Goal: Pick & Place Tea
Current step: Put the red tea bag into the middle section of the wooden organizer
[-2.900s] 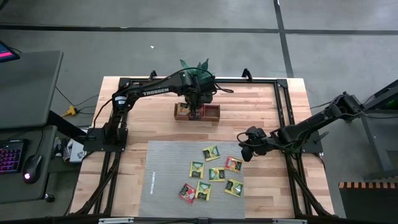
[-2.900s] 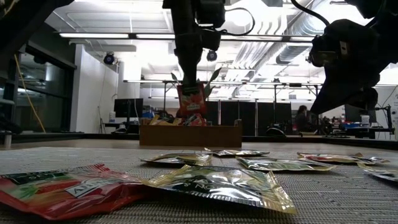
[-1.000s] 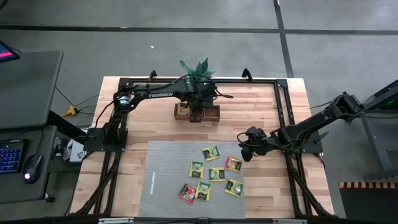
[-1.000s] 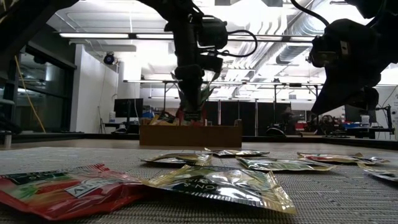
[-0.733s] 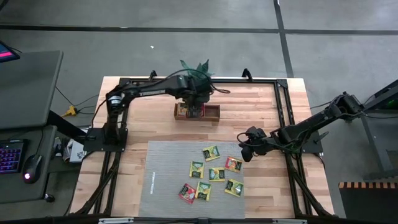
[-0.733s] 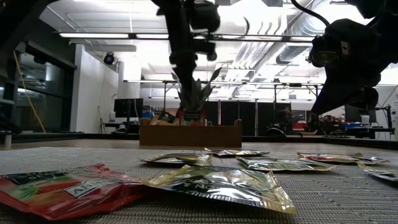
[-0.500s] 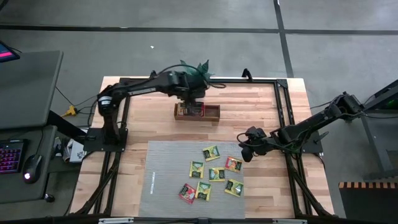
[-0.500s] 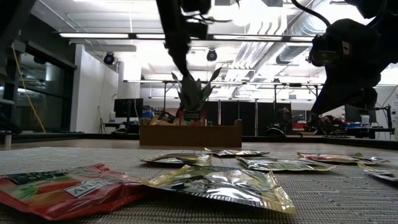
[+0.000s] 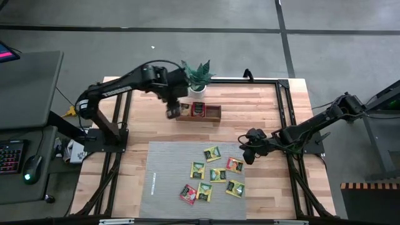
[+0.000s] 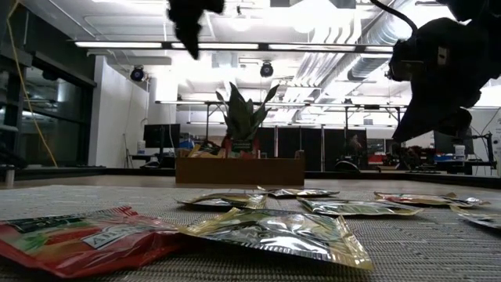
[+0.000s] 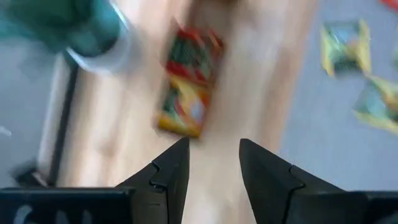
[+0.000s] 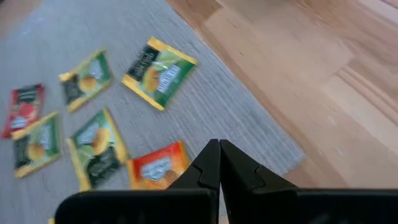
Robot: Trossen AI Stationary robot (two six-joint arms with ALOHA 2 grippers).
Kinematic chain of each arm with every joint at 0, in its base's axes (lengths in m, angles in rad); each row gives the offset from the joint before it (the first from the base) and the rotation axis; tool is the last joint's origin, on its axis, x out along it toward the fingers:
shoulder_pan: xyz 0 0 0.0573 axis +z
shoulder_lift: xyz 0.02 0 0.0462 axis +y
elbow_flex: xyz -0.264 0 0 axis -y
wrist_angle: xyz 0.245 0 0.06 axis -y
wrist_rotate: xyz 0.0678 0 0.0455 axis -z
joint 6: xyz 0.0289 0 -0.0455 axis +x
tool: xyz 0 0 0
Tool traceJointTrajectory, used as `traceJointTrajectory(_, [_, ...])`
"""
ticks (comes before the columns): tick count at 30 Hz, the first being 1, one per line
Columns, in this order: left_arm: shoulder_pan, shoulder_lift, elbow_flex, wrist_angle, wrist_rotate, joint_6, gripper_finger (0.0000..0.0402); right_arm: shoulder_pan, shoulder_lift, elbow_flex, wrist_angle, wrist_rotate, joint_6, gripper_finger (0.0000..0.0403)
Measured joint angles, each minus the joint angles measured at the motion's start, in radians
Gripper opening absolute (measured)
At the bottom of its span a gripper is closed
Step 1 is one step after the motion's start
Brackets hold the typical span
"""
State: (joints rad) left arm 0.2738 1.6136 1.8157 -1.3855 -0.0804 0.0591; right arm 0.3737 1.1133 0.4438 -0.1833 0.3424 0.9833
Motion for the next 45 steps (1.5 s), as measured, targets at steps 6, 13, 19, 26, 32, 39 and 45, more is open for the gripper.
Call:
traceJointTrajectory(6, [-0.072, -0.095, -0.052, 0.034, 0.026, -0.07, 0.0137, 0.0, 0.0, 0.0, 0.054, -0.036, -0.081, 0.0])
traceJointTrajectory(13, [-0.194, -0.214, -0.287, 0.188, 0.023, -0.3, 0.0137, 0.0, -0.002, 0.0, 0.09, -0.094, -0.169, 0.0])
traceJointTrajectory(19, [-0.359, -0.305, -0.564, 0.37, 0.019, -0.572, 0.0137, 0.0, -0.001, 0.0, 0.163, -0.134, -0.225, 0.0])
traceJointTrajectory(26, [-0.582, -0.316, -0.772, 0.622, 0.006, -0.828, 0.0137, 0.001, 0.0, 0.026, 0.212, -0.154, -0.277, 0.0])
traceJointTrajectory(32, [-0.728, -0.315, -0.886, 0.831, -0.088, -0.951, 0.0137, 0.003, 0.006, 0.209, 0.041, -0.102, -0.36, 0.0])
traceJointTrajectory(39, [-0.867, -0.318, -1.0, 0.99, -0.132, -1.087, 0.0137, 0.019, 0.177, 0.539, -0.202, -0.061, -0.382, 0.0])
traceJointTrajectory(45, [-0.961, -0.318, -1.079, 1.129, -0.173, -1.169, 0.0137, 0.053, 0.474, 0.845, -0.323, -0.108, -0.399, 0.0])
